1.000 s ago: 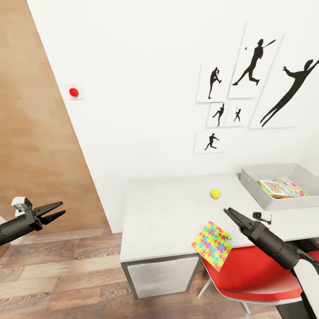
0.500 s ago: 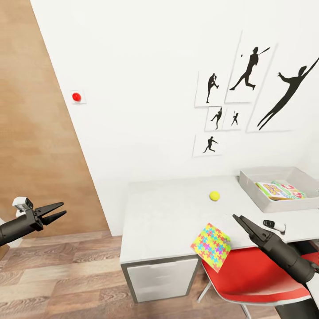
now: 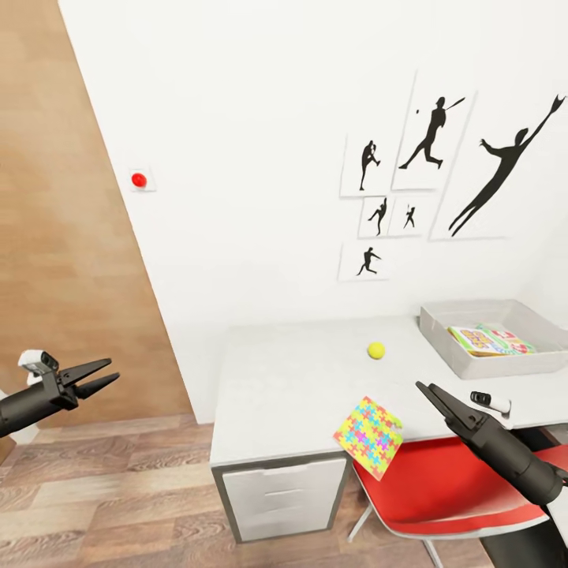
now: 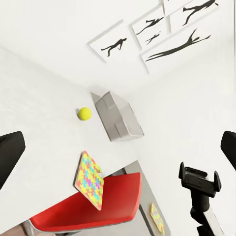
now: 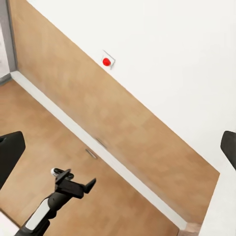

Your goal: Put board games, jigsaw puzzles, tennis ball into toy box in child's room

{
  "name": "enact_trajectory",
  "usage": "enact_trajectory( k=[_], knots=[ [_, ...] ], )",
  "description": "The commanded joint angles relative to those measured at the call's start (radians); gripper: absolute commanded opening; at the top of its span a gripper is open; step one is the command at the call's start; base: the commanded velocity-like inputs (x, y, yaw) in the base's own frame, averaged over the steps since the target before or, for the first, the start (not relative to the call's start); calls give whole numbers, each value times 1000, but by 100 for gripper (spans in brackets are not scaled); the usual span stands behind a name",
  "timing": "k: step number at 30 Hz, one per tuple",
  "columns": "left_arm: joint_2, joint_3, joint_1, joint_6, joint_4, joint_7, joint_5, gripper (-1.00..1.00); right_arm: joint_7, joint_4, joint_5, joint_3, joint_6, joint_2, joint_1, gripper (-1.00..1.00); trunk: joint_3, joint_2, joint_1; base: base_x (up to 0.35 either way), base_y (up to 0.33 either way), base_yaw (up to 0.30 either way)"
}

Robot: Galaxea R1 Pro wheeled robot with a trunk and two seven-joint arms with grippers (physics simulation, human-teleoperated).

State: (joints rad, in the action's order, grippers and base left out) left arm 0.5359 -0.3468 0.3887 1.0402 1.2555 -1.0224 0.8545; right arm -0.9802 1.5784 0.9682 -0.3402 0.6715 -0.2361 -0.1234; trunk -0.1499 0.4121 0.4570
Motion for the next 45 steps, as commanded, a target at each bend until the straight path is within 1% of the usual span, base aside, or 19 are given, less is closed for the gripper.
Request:
enact_trajectory(
  k=[1, 5, 11, 23, 33, 38, 39, 42, 43, 45],
  knots=[
    [0, 0, 1, 4, 5, -8, -2, 100, 0, 0, 5, 0, 7, 0, -1, 100, 0, 2, 1, 0, 0, 0],
    [1, -1, -13, 5, 21, -27, -3, 100, 0, 0, 5, 0, 7, 2, -1, 100, 6, 2, 1, 0, 0, 0],
    [1, -1, -25, 6, 44, -34, -3, 100, 0, 0, 5, 0, 7, 6, -1, 100, 16, 2, 1, -32, -59, 0],
    [-1, 0, -28, 6, 56, -34, -3, 100, -2, 0, 6, -1, 7, 2, -1, 100, 35, 2, 1, -101, -250, -32],
    [-1, 0, -28, 5, 56, -34, -3, 100, -4, -1, 7, -2, 8, -2, -1, 100, 48, 2, 1, -9, -254, -81],
    [-4, 2, -28, 6, 55, -34, -2, 100, -5, -1, 7, -2, 8, -1, -1, 100, 56, 2, 1, 0, -113, -112],
    [-10, 10, -28, 6, 55, -34, -2, 100, -5, -1, 7, -2, 8, 0, -1, 100, 57, 2, 1, -16, -59, -136],
    [-40, 70, -28, 6, 55, -29, -3, 100, -3, -2, 7, -2, 8, 4, -1, 100, 61, 2, 1, -104, -148, -140],
    [-43, 80, -28, 6, 55, -27, -4, 100, -3, -2, 7, -2, 8, 5, -1, 100, 62, 2, 1, -157, -194, -99],
    [-50, 118, -28, 3, 55, -21, -5, 100, -1, -2, 7, -2, 8, 6, -1, 100, 63, 2, 1, -194, -208, -52]
  ],
)
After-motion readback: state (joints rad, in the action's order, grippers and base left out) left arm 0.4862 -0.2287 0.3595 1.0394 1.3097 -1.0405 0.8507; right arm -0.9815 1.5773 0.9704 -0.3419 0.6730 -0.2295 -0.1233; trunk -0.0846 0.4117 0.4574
